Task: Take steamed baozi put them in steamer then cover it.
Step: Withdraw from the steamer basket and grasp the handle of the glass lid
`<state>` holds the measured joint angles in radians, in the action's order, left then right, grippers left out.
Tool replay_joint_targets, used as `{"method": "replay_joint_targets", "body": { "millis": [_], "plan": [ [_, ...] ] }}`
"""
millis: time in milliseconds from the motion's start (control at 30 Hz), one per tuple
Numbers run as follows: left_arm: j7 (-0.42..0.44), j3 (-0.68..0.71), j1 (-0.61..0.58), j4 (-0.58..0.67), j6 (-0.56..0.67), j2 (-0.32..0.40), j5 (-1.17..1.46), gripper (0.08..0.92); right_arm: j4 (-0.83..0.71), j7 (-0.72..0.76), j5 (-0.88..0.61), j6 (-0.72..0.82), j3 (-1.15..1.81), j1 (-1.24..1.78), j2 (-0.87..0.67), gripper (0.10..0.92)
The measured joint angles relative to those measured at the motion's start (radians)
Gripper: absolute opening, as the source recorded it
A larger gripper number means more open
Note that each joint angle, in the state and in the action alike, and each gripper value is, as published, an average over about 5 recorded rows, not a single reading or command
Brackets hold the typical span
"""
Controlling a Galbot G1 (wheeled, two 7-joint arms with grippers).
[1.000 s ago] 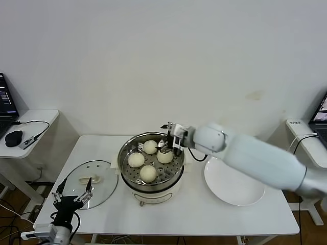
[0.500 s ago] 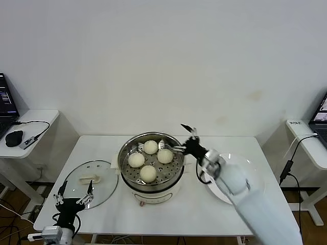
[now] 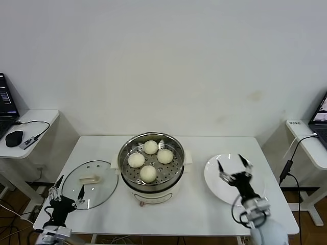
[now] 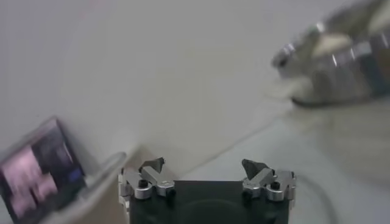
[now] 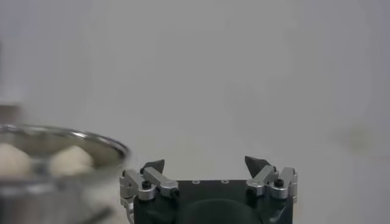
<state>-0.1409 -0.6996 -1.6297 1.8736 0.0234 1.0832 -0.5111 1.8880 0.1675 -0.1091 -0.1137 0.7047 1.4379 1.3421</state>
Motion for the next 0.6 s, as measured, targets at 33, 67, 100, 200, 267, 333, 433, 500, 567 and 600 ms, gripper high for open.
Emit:
{"method": "replay_joint_targets", "body": {
  "millis": [33,67,100,200,267,333,433,500,567,600],
  "plan": [
    [-0.002,0.002,0.008,-0.020,0.007,-0.011,-0.050,0.823,0.006,-0.002,0.003,-0.005,0.019,0.017,0.010,0.823],
    [-0.004,0.004,0.016,-0.041,0.013,-0.022,-0.097,0.823,0.013,-0.004,0.006,-0.009,0.037,0.032,0.019,0.823],
    [-0.006,0.007,0.024,-0.061,0.019,-0.031,-0.143,0.823,0.019,-0.006,0.009,-0.012,0.053,0.046,0.027,0.823],
    [-0.011,0.018,0.049,-0.119,0.038,-0.054,-0.261,0.823,0.036,-0.011,0.014,-0.021,0.096,0.082,0.049,0.823],
    [-0.014,0.027,0.066,-0.153,0.048,-0.065,-0.322,0.823,0.045,-0.013,0.018,-0.026,0.119,0.102,0.061,0.823],
    [-0.017,0.036,0.085,-0.184,0.058,-0.073,-0.370,0.823,0.050,-0.015,0.022,-0.031,0.139,0.119,0.073,0.823],
    [-0.020,0.049,0.117,-0.226,0.069,-0.078,-0.424,0.823,0.055,-0.016,0.027,-0.036,0.165,0.138,0.088,0.823],
    [-0.020,0.059,0.141,-0.252,0.074,-0.082,-0.452,0.823,0.058,-0.017,0.029,-0.038,0.180,0.148,0.096,0.823],
    [-0.020,0.069,0.167,-0.276,0.078,-0.086,-0.473,0.823,0.060,-0.017,0.030,-0.039,0.193,0.156,0.103,0.823],
    [-0.020,0.075,0.180,-0.287,0.079,-0.089,-0.481,0.823,0.061,-0.017,0.031,-0.040,0.198,0.159,0.106,0.823]
  ]
}}
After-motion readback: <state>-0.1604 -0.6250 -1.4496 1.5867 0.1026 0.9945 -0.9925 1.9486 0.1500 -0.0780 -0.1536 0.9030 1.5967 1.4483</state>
